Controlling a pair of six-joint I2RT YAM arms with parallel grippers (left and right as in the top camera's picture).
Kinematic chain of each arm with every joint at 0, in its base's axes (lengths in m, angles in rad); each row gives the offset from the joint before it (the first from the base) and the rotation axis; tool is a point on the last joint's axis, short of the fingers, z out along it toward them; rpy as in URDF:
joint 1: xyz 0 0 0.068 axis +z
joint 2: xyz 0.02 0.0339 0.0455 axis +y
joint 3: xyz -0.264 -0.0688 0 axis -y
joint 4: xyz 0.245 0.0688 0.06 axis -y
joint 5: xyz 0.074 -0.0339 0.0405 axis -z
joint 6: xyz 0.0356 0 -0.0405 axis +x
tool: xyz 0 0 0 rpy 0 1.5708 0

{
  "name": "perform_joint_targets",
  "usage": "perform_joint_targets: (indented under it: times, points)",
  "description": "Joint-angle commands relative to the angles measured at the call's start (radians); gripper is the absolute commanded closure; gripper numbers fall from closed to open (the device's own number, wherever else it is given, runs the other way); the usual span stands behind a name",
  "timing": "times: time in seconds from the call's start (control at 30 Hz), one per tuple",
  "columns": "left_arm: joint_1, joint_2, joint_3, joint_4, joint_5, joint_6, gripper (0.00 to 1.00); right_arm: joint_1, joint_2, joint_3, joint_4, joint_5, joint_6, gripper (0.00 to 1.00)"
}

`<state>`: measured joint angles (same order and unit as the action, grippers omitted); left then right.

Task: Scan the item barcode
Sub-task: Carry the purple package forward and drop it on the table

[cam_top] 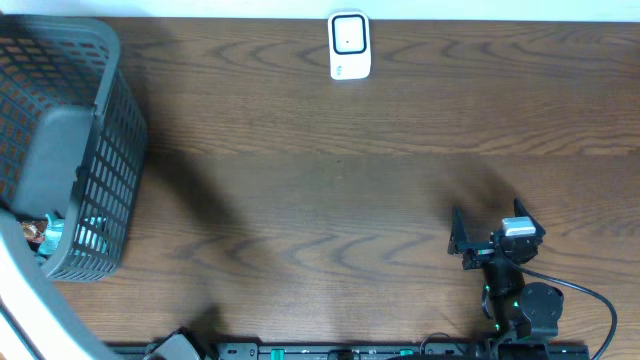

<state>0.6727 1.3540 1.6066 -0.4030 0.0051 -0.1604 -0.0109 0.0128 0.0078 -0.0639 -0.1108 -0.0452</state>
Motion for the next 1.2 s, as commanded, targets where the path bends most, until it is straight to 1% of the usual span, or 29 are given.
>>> perform_joint_targets:
  times: [0.0, 0.1, 0.17, 0.2, 0.33, 0.47, 0.57, 0.63, 0.73, 0.9, 1.0, 1.03, 1.07, 1.1, 1.13, 1.17]
  points:
    - [-0.058, -0.137, 0.010, 0.040, 0.237, -0.164, 0.93, -0.010, -0.003, -0.002, -0.003, 0.004, -0.012, 0.01]
    - [-0.176, -0.189, 0.007, 0.039, 0.332, -0.243, 0.93, -0.010, -0.003, -0.002, -0.003, 0.004, -0.012, 0.01]
    - [-0.299, -0.199, 0.002, 0.038, 0.354, -0.291, 0.93, -0.010, -0.003, -0.002, -0.003, 0.004, -0.012, 0.01]
    - [-0.420, -0.195, -0.004, 0.028, 0.353, -0.302, 0.93, -0.010, -0.003, -0.002, -0.003, 0.004, -0.012, 0.01]
    - [-0.712, -0.148, -0.036, -0.019, 0.349, -0.300, 0.93, -0.010, -0.003, -0.002, -0.003, 0.004, -0.012, 0.01]
    - [-0.912, -0.039, -0.048, -0.176, 0.331, -0.290, 0.93, -0.010, -0.003, -0.002, -0.003, 0.004, -0.012, 0.01]
    - [-1.022, 0.085, -0.048, -0.238, 0.297, -0.291, 0.93, -0.010, -0.003, -0.002, -0.003, 0.004, -0.012, 0.01]
    - [-1.073, 0.163, -0.048, -0.240, 0.297, -0.293, 0.93, -0.010, -0.003, -0.002, -0.003, 0.004, -0.012, 0.01]
    - [-1.139, 0.295, -0.048, -0.219, 0.296, -0.341, 0.93, -0.010, -0.003, -0.002, -0.003, 0.004, -0.012, 0.01]
    - [-1.197, 0.498, -0.048, -0.212, 0.296, -0.403, 0.93, -0.010, -0.003, -0.002, -0.003, 0.004, -0.012, 0.01]
    - [-1.212, 0.587, -0.048, -0.209, 0.297, -0.415, 0.92, -0.010, -0.003, -0.002, -0.003, 0.004, -0.012, 0.01]
    - [-1.213, 0.612, -0.048, -0.209, 0.297, -0.421, 0.83, -0.010, -0.003, -0.002, -0.003, 0.004, -0.012, 0.01]
    - [-1.213, 0.636, -0.048, -0.211, 0.305, -0.421, 0.61, -0.010, -0.003, -0.002, -0.003, 0.004, -0.012, 0.01]
    - [-1.212, 0.643, -0.048, -0.210, 0.318, -0.420, 0.50, -0.010, -0.003, -0.002, -0.003, 0.004, -0.012, 0.01]
    - [-1.205, 0.644, -0.047, -0.209, 0.333, -0.420, 0.42, -0.010, -0.003, -0.002, -0.003, 0.004, -0.012, 0.01]
    - [-1.194, 0.635, -0.036, -0.209, 0.353, -0.417, 0.29, -0.010, -0.003, -0.002, -0.003, 0.004, -0.012, 0.01]
